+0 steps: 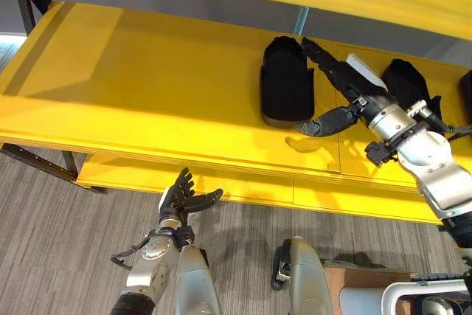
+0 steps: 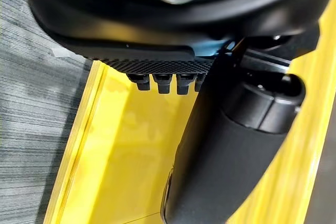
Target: Move parts from the plastic box to the shelf.
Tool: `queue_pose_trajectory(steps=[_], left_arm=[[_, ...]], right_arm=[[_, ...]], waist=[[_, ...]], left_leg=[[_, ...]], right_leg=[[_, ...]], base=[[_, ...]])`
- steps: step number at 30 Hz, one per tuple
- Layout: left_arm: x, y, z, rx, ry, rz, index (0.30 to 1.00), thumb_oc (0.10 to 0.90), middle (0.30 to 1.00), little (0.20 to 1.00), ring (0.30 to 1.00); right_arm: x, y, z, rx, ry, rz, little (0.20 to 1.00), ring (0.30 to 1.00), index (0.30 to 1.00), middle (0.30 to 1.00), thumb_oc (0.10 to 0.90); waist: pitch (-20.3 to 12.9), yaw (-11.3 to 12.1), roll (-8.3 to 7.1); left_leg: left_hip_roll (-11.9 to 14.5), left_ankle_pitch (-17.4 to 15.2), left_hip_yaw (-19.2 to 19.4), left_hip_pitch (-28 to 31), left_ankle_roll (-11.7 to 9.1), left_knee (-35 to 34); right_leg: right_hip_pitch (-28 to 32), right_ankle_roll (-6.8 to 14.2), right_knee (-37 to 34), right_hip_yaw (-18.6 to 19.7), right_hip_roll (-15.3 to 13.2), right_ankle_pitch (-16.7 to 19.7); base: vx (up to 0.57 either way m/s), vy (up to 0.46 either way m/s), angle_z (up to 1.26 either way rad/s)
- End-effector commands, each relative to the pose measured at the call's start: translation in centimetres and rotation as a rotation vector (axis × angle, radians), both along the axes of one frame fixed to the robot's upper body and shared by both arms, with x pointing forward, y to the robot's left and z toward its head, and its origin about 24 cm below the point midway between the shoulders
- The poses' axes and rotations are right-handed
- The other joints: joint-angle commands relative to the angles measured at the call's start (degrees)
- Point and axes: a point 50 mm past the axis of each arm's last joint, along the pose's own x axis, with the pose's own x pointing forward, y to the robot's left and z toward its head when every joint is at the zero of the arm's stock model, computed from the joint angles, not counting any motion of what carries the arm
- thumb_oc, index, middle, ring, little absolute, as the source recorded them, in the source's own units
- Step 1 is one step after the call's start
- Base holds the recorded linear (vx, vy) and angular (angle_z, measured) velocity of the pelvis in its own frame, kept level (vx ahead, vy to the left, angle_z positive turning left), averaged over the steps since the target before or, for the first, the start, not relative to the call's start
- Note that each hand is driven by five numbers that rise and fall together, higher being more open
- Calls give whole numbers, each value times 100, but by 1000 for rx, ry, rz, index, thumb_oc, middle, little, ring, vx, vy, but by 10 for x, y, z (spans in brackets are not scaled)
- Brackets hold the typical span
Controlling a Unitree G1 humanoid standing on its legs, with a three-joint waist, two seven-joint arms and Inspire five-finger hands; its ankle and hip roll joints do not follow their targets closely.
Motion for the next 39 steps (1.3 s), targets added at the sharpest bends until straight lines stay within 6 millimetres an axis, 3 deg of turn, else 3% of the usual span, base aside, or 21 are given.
queue_pose_trajectory(steps=[1,2,3,4,8,14,15,16,17,23,24,27,31,34,35,36,37,39], left_arm=[[4,-5,24,-6,-154,-14,1000,900,1000,1000,1000],[4,-5,24,-5,-153,-15,1000,900,1000,1000,1000],[1,-5,19,-9,-137,-2,1000,900,1000,1000,1000],[1,-5,19,-8,-137,-2,1000,900,1000,1000,1000],[-6,-1,11,-6,-110,28,1000,900,1000,1000,1000],[-9,1,10,-5,-107,37,1000,900,1000,1000,1000],[-11,2,8,-5,-104,49,1000,900,1000,1000,1000],[-16,5,4,-12,-98,66,1000,900,1000,1000,1000],[-16,5,4,-13,-101,64,1000,900,1000,1000,1000],[-20,9,5,-10,-118,68,1000,900,1000,1000,1000],[-21,12,7,-12,-129,74,1000,900,1000,1000,1000],[-21,13,13,-12,-158,67,1000,900,1000,1000,1000],[-19,11,14,2,-164,37,1000,900,1000,1000,1000],[-18,10,15,7,-165,31,1000,900,1000,1000,1000],[-17,11,17,11,-174,31,1000,900,1000,1000,1000],[-15,11,20,19,-184,30,1000,900,1000,1000,1000],[-13,11,22,16,-196,39,1000,900,1000,1000,1000],[-14,13,20,11,-184,49,1000,900,1000,1000,1000]], right_arm=[[-26,-4,32,201,-264,4,1000,1000,1000,1000,900],[-26,-4,32,201,-263,2,1000,1000,1000,1000,900],[-30,-10,13,267,-224,-38,1000,1000,1000,1000,900],[-30,-11,12,267,-224,-39,1000,1000,1000,1000,900],[-50,-20,-19,366,-179,-100,1000,1000,1000,1000,900],[-56,-27,-28,398,-173,-144,1000,1000,1000,1000,900],[-63,-32,-40,445,-153,-182,1000,1000,1000,1000,900],[-74,-39,-54,473,-128,-222,1000,1000,1000,1000,900],[-76,-39,-56,471,-117,-223,1000,1000,1000,1000,900],[-83,-44,-62,487,-103,-234,1000,1000,1000,1000,900],[-85,-48,-60,474,-112,-247,1000,1000,1000,1000,900],[-89,-55,-60,534,-133,-289,1000,1000,1000,1000,900],[-94,-61,-62,570,-148,-333,1000,1000,1000,1000,900],[-95,-61,-61,573,-156,-341,1000,1000,1000,1000,900],[-100,-65,-62,558,-167,-379,1000,1000,1000,1000,900],[-101,-67,-64,568,-173,-403,1000,1000,1000,1000,900],[-102,-67,-65,575,-174,-407,1000,1000,1000,1000,900],[-101,-65,-68,571,-151,-396,1000,1000,1000,1000,900]], waist=[[-261,11,-15],[-268,16,-20],[-249,-18,5],[-265,-19,1],[-275,-181,58],[-289,-251,85],[-316,-351,118],[-432,-486,139],[-475,-521,130],[-762,-635,79],[-872,-645,31],[-953,-670,-57],[-994,-730,-98],[-1005,-759,-107],[-996,-829,-137],[-999,-875,-143],[-913,-937,-85],[-893,-858,100]], left_leg=[[167,266,-537,-31,119,-209],[165,269,-538,-31,119,-214],[160,272,-524,6,135,-252],[152,302,-524,-6,138,-279],[147,501,-490,87,174,-656],[148,632,-473,167,180,-899],[143,839,-376,285,168,-1302],[59,1212,-168,626,176,-2117],[19,1364,-120,721,173,-2382],[-140,1812,144,1180,191,-3472],[-241,1841,215,1257,212,-3632],[-523,1697,301,1205,351,-3474],[-846,1239,323,947,575,-2846],[-924,1143,356,926,639,-2741],[-1123,860,452,828,807,-2387],[-1185,777,551,812,892,-2306],[-1166,873,745,987,992,-2530],[-1120,953,1046,1360,1112,-3078]], right_leg=[[694,356,-789,147,-327,378],[697,356,-794,143,-328,380],[734,364,-850,145,-335,396],[725,359,-875,140,-336,422],[846,382,-1301,125,-340,650],[966,391,-1570,79,-344,786],[1100,449,-1972,49,-328,1027],[1439,575,-2843,5,-310,1449],[1535,612,-3105,-17,-320,1621],[1938,792,-4357,-63,-387,2396],[2050,879,-4692,-51,-457,2751],[2189,986,-4989,84,-711,3228],[2211,1021,-4942,180,-1046,3432],[2200,1022,-4947,214,-1123,3533],[2128,971,-4929,312,-1318,3934],[2017,956,-4954,276,-1428,4254],[1821,890,-4807,25,-1377,4183],[1850,841,-4114,-617,-1258,3458]], base=[[0,0,0],[0,0,0],[0,0,0],[0,0,0],[17,11,-3],[11,10,-1],[124,136,0],[141,154,3],[133,139,-1],[54,73,-12],[30,121,-20],[-16,202,-19],[-36,219,20],[-20,169,-16],[-77,466,-8],[-159,622,7],[-184,594,-29],[-88,532,-90]])
